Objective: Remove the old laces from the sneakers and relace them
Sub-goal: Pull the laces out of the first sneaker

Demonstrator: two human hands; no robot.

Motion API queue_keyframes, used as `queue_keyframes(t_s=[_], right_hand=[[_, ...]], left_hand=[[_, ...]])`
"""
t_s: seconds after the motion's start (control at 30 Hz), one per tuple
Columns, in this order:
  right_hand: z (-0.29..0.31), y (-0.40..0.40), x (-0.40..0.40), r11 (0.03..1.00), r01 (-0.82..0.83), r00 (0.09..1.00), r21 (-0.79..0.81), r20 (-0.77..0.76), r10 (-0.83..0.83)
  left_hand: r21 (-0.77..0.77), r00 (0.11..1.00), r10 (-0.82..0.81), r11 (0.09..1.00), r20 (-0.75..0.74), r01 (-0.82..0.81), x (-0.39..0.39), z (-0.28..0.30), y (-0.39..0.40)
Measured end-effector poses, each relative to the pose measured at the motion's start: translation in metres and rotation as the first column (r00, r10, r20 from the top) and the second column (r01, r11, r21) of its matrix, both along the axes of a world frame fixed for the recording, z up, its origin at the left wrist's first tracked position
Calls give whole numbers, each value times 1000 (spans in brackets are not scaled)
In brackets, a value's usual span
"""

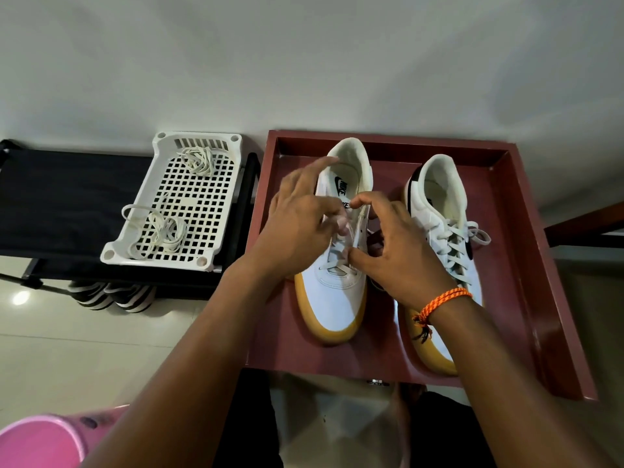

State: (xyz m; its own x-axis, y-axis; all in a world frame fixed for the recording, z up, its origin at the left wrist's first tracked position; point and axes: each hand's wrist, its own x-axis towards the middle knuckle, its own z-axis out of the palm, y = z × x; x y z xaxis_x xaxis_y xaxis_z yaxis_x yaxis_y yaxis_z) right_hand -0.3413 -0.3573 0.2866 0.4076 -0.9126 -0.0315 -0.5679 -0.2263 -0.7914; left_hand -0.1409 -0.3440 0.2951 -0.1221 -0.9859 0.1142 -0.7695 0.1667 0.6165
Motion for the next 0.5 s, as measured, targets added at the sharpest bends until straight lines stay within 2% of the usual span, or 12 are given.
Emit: queue_keyframes(t_s=[0.1,0.17,0.2,0.27,0.33,0.4,0.5], right_hand=[[0,0,1,1000,-2,1000,-1,-5,2],[0,1,1,1000,-2,1000,-6,-9,2],[1,1,1,1000,-1,1000,-9,-13,1],[2,0,0,1000,0,1000,-13,-18,-1],[3,0,0,1000,-1,1000,-16,-20,1],[3,1,0,1000,-6,1000,-25,-25,5],[1,1,0,999,-8,999,-31,-33,7]], left_hand=[[-43,966,190,979,-177,-201,11,0,-7],[-1,939,225,972,-260,-233,16,-1,-9],[-7,956,182,982,-231,-189,15,-2,-8],[2,999,28,1000,-43,-28,8,-3,-3],[140,993,-73,988,95,59,-4,-2,4],[199,992,-69,979,106,47,-8,-3,5],[121,1000,-26,992,16,24,1,-1,0]])
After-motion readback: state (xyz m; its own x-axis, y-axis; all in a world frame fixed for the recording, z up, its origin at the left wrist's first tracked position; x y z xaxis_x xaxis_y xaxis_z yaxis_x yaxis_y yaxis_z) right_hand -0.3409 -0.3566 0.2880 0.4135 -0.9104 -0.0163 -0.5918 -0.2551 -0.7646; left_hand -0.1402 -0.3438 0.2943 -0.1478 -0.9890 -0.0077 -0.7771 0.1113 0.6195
